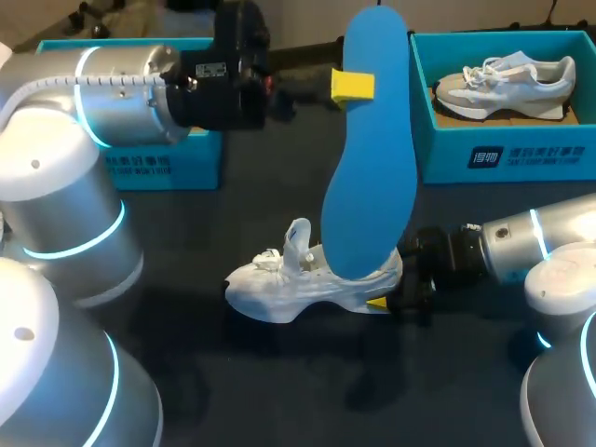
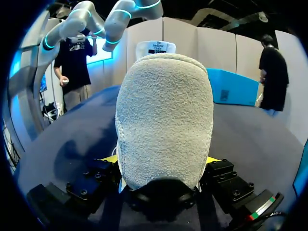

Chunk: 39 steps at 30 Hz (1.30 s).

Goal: Take the shoe out of the shoebox, open the shoe tongue, remove and reinsert the insole, then place the shoe into the shoebox

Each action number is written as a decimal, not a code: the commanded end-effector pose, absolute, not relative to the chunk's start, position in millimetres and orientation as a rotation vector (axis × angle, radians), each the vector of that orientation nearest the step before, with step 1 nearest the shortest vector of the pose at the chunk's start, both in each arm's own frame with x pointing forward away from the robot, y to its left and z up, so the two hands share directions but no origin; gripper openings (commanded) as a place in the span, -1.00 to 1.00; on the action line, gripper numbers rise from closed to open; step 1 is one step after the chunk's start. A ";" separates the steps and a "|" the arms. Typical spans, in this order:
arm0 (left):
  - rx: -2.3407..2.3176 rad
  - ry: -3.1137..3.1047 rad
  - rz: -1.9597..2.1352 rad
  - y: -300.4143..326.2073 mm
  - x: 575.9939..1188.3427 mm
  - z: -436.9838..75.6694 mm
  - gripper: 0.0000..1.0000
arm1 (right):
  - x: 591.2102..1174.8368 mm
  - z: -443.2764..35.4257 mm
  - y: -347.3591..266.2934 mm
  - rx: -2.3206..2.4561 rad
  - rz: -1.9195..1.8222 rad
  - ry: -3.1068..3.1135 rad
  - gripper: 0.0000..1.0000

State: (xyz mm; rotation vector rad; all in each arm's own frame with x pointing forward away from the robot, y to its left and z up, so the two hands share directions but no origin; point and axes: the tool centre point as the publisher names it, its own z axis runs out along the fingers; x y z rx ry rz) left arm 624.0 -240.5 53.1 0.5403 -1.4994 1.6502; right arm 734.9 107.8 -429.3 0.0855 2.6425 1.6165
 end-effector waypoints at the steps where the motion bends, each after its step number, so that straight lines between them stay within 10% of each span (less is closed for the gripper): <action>1: 0.574 -1.491 1.673 -232.5 612.6 49.7 -1.00 | 737.7 -439.4 107.6 0.086 1.613 2.643 -1.00; 38: 0.568 -1.553 1.684 -221.4 607.3 73.2 -1.00 | 737.7 -439.4 107.6 0.086 1.613 2.643 -1.00; 39: 0.568 -1.553 1.684 -221.4 607.3 73.2 -1.00 | 737.7 -439.4 107.6 0.086 1.613 2.643 -0.50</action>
